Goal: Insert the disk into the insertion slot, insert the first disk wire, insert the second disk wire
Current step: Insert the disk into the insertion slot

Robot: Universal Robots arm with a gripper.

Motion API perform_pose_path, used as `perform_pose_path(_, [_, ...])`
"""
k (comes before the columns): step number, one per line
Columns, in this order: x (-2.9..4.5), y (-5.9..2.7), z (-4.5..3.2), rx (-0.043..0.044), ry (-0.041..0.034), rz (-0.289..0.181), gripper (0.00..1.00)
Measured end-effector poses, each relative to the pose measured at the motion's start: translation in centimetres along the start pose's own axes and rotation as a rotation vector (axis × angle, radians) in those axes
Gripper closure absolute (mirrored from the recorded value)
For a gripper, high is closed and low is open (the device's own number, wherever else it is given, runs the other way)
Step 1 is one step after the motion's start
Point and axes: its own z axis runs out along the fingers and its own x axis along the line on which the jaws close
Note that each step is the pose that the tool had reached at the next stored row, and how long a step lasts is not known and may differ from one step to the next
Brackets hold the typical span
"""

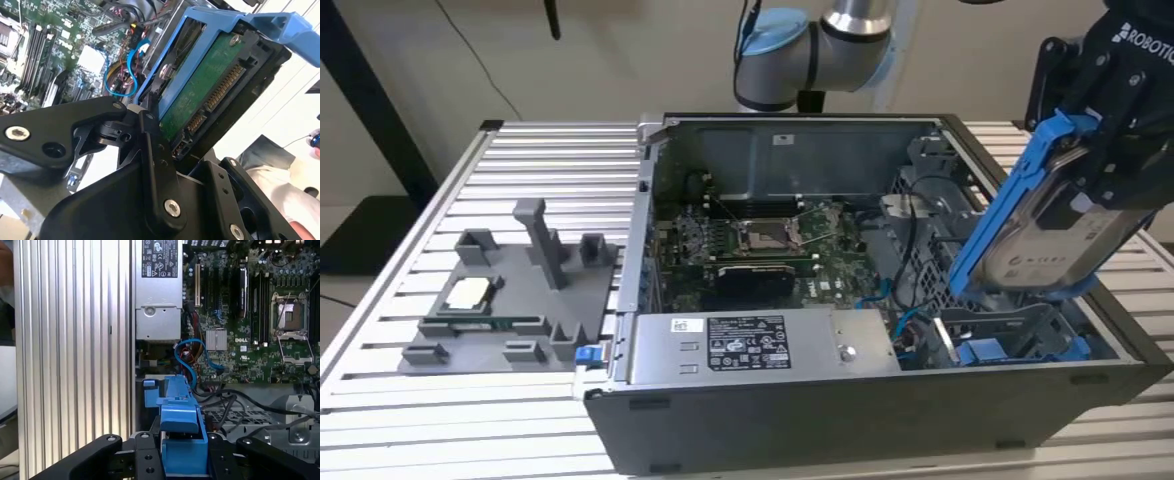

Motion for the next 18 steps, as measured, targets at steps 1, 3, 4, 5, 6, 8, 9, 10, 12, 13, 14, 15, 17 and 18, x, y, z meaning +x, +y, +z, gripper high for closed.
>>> perform_pose_path(1, [0.0, -0.01, 0.06, 0.0, 0.0, 0.0, 0.67])
perform_pose_path(3, [0.0, -0.03, 0.19, 0.0, 0.0001, 0.0, 0.67])
perform_pose_path(4, [0.0, -0.04, 0.26, 0.0, 0.0, 0.0, 0.67])
perform_pose_path(5, [0.0, -0.05, 0.31, 0.0, 0.0001, 0.0, 0.67])
perform_pose_path(6, [-0.01, -0.06, 0.38, 0.0, 0.0001, 0.0, 0.67])
perform_pose_path(8, [-0.01, -0.07, 0.51, 0.0, 0.0, 0.0, 0.67])
perform_pose_path(9, [-0.01, -0.08, 0.57, 0.0, 0.0, 0.0, 0.67])
perform_pose_path(10, [-0.01, -0.09, 0.64, 0.0, 0.0001, 0.0, 0.67])
perform_pose_path(12, [-0.01, -0.1, 0.77, 0.0, 0.0001, 0.0, 0.67])
perform_pose_path(13, [-0.01, -0.11, 0.83, 0.0, 0.0, 0.0, 0.67])
perform_pose_path(14, [-0.01, -0.12, 0.9, 0.0, 0.0, 0.0, 0.67])
perform_pose_path(15, [-0.01, -0.13, 0.96, 0.0, 0.0, 0.0, 0.67])
perform_pose_path(17, [-0.01, -0.15, 1.09, 0.0, 0.0001, 0.0, 0.67])
perform_pose_path(18, [-0.01, -0.15, 1.15, 0.0, 0.0, 0.0, 0.67])
